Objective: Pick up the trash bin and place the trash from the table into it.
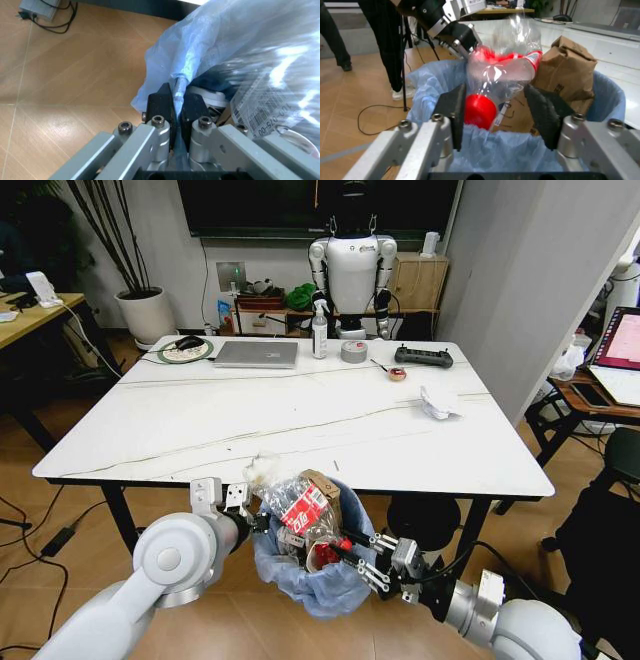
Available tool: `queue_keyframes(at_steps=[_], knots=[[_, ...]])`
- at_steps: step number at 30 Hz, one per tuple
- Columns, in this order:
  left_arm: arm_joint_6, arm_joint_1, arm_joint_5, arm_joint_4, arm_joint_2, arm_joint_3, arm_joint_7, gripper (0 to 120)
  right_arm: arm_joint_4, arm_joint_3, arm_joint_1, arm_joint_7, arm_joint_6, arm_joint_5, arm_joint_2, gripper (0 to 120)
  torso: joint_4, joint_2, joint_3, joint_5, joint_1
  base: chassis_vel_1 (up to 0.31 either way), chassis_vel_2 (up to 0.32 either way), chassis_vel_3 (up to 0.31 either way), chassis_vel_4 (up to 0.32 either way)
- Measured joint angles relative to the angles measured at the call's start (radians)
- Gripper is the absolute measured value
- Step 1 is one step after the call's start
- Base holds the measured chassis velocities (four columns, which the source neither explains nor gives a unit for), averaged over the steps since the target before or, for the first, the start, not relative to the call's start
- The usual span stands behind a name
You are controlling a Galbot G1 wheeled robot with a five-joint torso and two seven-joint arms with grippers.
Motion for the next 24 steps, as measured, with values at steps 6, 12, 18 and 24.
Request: queue_keyframes(at_steps=[6,12,18,24], knots=[[0.001,-0.005,-0.004,0.002,0.003,-0.001,0.001,0,-0.019,-0.002,0.008,-0.011,0.009,-0.001,0.003,67,0.0000,0.000,0.000,0.0000,0.000,0.000,0.000,0.000,0.000],[0.003,-0.005,-0.004,0.003,0.001,0.004,0.002,0,-0.010,0.014,0.077,0.049,-0.010,0.061,0.007,87,0.0000,0.000,0.000,0.0000,0.000,0.000,0.000,0.000,0.000],[0.009,0.008,0.002,-0.001,0.002,0.011,0.007,0,-0.006,0.006,0.202,0.209,-0.094,0.204,0.031,100,0.0000,0.000,0.000,-0.0001,0.000,0.000,0.000,0.000,0.000],[0.011,0.023,0.028,-0.003,-0.001,0.034,0.034,0,-0.205,-0.004,0.443,0.348,-0.210,0.420,0.080,100,0.0000,0.000,0.000,0.0002,0.000,0.000,0.000,0.000,0.000]])
